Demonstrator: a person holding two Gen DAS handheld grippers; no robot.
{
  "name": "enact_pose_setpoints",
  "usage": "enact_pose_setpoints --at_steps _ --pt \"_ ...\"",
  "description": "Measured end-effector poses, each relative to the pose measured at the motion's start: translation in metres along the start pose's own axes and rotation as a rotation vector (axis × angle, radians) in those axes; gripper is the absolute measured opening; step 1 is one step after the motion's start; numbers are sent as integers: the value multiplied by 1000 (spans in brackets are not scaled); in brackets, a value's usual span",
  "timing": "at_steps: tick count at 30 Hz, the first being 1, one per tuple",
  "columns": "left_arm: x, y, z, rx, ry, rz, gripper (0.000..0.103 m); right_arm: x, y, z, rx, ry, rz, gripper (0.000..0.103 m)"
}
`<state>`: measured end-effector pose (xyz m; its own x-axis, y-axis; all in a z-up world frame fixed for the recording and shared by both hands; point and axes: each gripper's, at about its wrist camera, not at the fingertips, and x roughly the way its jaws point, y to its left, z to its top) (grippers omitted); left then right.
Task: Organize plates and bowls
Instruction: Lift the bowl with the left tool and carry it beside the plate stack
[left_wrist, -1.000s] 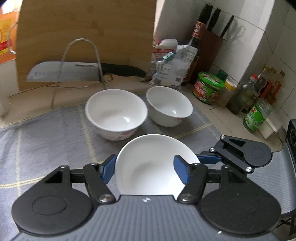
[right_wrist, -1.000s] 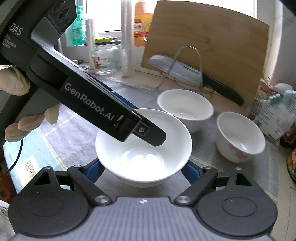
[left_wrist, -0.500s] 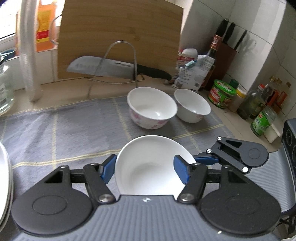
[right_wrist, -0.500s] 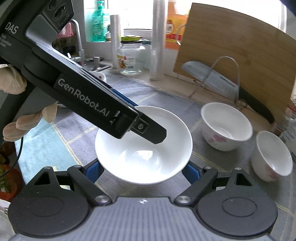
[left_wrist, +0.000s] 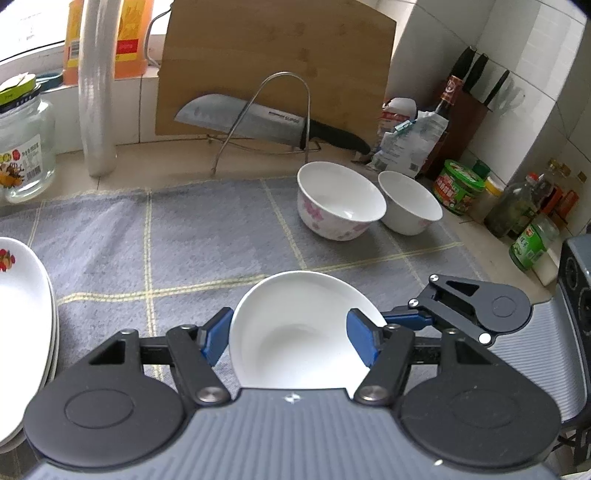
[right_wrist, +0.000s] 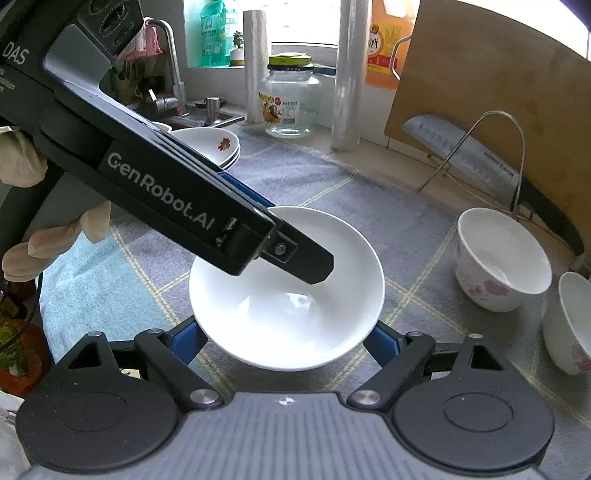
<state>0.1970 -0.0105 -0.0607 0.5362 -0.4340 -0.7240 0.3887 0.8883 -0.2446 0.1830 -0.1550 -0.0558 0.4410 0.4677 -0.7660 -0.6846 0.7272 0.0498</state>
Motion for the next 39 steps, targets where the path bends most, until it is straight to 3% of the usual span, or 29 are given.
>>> enact_pose_setpoints --at_steps 11,13,14,15,16,31,39 --pt "8 10 -7 -9 18 7 66 10 4 -1 7 20 4 92" --pt "9 10 -8 -6 16 7 72 10 3 -1 9 19 7 93" --pt "10 10 -8 -5 17 6 76 9 3 0 14 9 8 99" --pt "10 9 -9 -4 12 15 86 7 2 0 20 -5 5 103" --pt "10 9 -10 -1 3 33 93 7 1 1 23 -5 7 103" --pt "-24 3 -18 1 -159 131 99 -14 -8 -6 63 30 -1 103" --pt "-38 -9 -22 16 -262 168 101 -35 -13 -11 78 24 -57 103"
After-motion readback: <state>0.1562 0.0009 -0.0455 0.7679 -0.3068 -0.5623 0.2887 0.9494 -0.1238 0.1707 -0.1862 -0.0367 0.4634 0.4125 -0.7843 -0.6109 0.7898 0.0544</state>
